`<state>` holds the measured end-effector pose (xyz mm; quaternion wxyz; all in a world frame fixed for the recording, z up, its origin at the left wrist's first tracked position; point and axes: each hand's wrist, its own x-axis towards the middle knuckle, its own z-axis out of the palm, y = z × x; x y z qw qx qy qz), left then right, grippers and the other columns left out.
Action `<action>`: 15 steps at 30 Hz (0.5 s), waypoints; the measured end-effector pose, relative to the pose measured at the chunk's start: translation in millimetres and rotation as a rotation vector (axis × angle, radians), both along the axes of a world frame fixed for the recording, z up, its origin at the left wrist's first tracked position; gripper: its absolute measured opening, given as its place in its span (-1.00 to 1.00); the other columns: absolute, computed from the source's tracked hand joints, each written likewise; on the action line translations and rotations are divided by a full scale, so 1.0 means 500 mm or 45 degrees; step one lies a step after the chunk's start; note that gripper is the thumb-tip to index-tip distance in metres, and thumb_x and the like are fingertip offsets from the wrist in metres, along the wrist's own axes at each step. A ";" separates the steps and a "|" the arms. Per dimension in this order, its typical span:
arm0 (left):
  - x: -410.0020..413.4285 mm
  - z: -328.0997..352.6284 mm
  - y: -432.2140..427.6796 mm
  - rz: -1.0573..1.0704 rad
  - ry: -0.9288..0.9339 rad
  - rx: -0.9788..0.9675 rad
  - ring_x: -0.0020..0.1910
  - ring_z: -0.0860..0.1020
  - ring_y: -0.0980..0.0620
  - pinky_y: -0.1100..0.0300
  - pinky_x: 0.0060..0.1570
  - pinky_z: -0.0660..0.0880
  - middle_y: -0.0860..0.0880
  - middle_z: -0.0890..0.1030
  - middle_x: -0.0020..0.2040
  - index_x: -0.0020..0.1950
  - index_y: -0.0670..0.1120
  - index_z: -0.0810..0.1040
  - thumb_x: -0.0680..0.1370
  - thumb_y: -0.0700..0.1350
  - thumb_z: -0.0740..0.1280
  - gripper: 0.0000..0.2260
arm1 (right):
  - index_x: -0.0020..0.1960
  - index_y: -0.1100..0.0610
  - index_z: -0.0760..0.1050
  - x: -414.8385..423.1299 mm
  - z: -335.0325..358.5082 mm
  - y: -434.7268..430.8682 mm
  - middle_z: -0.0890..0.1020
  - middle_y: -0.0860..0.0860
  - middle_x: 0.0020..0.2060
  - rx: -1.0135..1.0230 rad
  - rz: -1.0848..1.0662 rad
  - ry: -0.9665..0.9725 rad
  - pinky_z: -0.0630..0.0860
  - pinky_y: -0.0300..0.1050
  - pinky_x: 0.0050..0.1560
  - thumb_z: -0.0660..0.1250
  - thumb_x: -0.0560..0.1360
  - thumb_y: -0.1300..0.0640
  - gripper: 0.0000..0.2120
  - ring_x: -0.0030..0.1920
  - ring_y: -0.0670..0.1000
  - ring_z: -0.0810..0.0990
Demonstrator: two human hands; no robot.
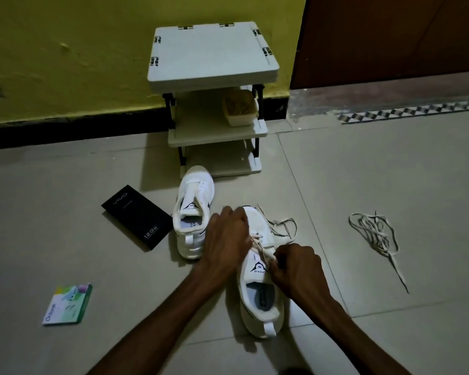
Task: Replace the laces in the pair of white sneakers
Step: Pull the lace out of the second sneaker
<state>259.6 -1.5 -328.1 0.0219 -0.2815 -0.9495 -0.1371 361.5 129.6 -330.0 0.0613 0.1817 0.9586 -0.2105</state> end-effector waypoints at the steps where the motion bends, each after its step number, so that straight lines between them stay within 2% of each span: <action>1: -0.028 0.010 -0.014 0.150 0.054 0.064 0.01 0.50 -0.05 0.08 -0.02 0.43 -0.02 0.56 0.03 -0.02 -0.07 0.58 0.48 -0.07 0.35 -0.87 | -0.33 0.02 0.41 0.001 -0.001 0.002 0.43 -0.10 -0.48 -0.006 -0.009 0.010 0.20 -0.38 -0.44 0.33 0.50 -0.04 -0.73 -0.44 -0.14 0.42; 3: -0.082 0.034 -0.055 0.413 0.156 0.204 -0.01 0.51 -0.05 0.10 -0.07 0.41 -0.04 0.57 -0.01 -0.13 -0.08 0.60 0.47 -0.07 0.37 -0.91 | -0.32 0.05 0.45 0.001 -0.002 0.005 0.42 -0.09 -0.49 0.019 -0.015 0.038 0.19 -0.36 -0.47 0.34 0.48 -0.02 -0.74 -0.46 -0.13 0.41; 5: -0.104 0.050 -0.080 0.526 0.064 0.387 -0.07 0.52 -0.04 0.14 -0.13 0.39 -0.04 0.59 -0.08 -0.24 -0.04 0.57 0.47 -0.10 0.38 -0.91 | -0.32 0.06 0.46 0.001 -0.004 0.003 0.43 -0.08 -0.49 0.035 -0.009 0.052 0.17 -0.36 -0.47 0.33 0.48 -0.02 -0.75 -0.45 -0.12 0.42; 6: -0.103 0.057 -0.081 0.550 -0.112 0.552 -0.12 0.54 -0.03 0.16 -0.15 0.42 -0.04 0.62 -0.12 -0.24 -0.03 0.55 0.49 -0.11 0.37 -0.89 | -0.31 0.05 0.46 0.000 -0.004 0.001 0.43 -0.09 -0.49 0.040 -0.005 0.052 0.16 -0.36 -0.48 0.33 0.49 -0.01 -0.76 -0.45 -0.13 0.41; 7: -0.094 0.061 -0.072 0.585 -0.409 0.814 -0.17 0.57 -0.03 0.15 -0.15 0.48 -0.06 0.65 -0.14 -0.21 -0.05 0.55 0.52 -0.13 0.34 -0.90 | -0.31 0.05 0.46 0.000 -0.004 0.000 0.42 -0.09 -0.49 0.048 -0.004 0.048 0.14 -0.36 -0.48 0.32 0.49 -0.02 -0.76 -0.46 -0.14 0.41; 9: -0.062 0.070 -0.040 0.610 -1.211 1.541 -0.20 0.62 -0.06 0.10 -0.07 0.57 -0.12 0.68 -0.16 -0.09 -0.15 0.50 0.60 -0.20 0.23 -0.90 | -0.30 0.07 0.47 0.000 -0.004 0.000 0.43 -0.09 -0.48 0.053 -0.007 0.044 0.15 -0.35 -0.48 0.32 0.49 -0.02 -0.76 -0.45 -0.13 0.43; 10: -0.045 0.070 -0.027 0.618 -1.516 1.801 -0.27 0.61 -0.03 0.11 -0.12 0.59 -0.11 0.65 -0.23 -0.07 -0.16 0.45 0.62 -0.21 0.18 -0.89 | -0.29 0.08 0.48 0.000 -0.004 0.001 0.45 -0.08 -0.48 0.051 -0.009 0.044 0.16 -0.34 -0.48 0.32 0.49 -0.02 -0.76 -0.44 -0.13 0.44; 11: -0.033 0.065 -0.019 0.613 -1.615 1.812 -0.40 0.54 0.04 0.19 -0.28 0.55 -0.05 0.57 -0.33 -0.10 -0.13 0.41 0.63 -0.20 0.16 -0.88 | -0.29 0.08 0.49 -0.001 -0.003 0.001 0.45 -0.08 -0.48 0.044 -0.008 0.041 0.15 -0.34 -0.48 0.32 0.48 -0.02 -0.76 -0.45 -0.14 0.44; 12: -0.023 0.060 -0.013 0.542 -1.574 1.626 -0.49 0.43 0.10 0.25 -0.44 0.42 0.01 0.48 -0.39 -0.13 -0.09 0.38 0.63 -0.18 0.16 -0.86 | -0.28 0.07 0.50 -0.001 -0.002 0.002 0.44 -0.09 -0.49 0.028 -0.006 0.039 0.14 -0.35 -0.48 0.33 0.49 -0.02 -0.77 -0.46 -0.15 0.42; 13: -0.019 0.048 -0.008 0.415 -1.393 1.301 -0.50 0.36 0.11 0.27 -0.48 0.32 0.05 0.44 -0.41 -0.15 -0.06 0.40 0.62 -0.14 0.19 -0.86 | -0.28 0.05 0.50 -0.002 -0.001 0.002 0.43 -0.10 -0.49 0.013 -0.004 0.042 0.14 -0.36 -0.47 0.33 0.49 -0.02 -0.78 -0.47 -0.17 0.40; 15: -0.006 0.027 -0.004 0.167 -0.878 0.613 -0.35 0.48 0.10 0.22 -0.33 0.39 0.05 0.56 -0.29 -0.13 0.02 0.55 0.55 -0.05 0.31 -0.92 | -0.28 0.04 0.49 0.000 -0.003 0.002 0.41 -0.11 -0.50 -0.005 -0.011 0.048 0.16 -0.36 -0.46 0.33 0.49 -0.02 -0.78 -0.48 -0.17 0.40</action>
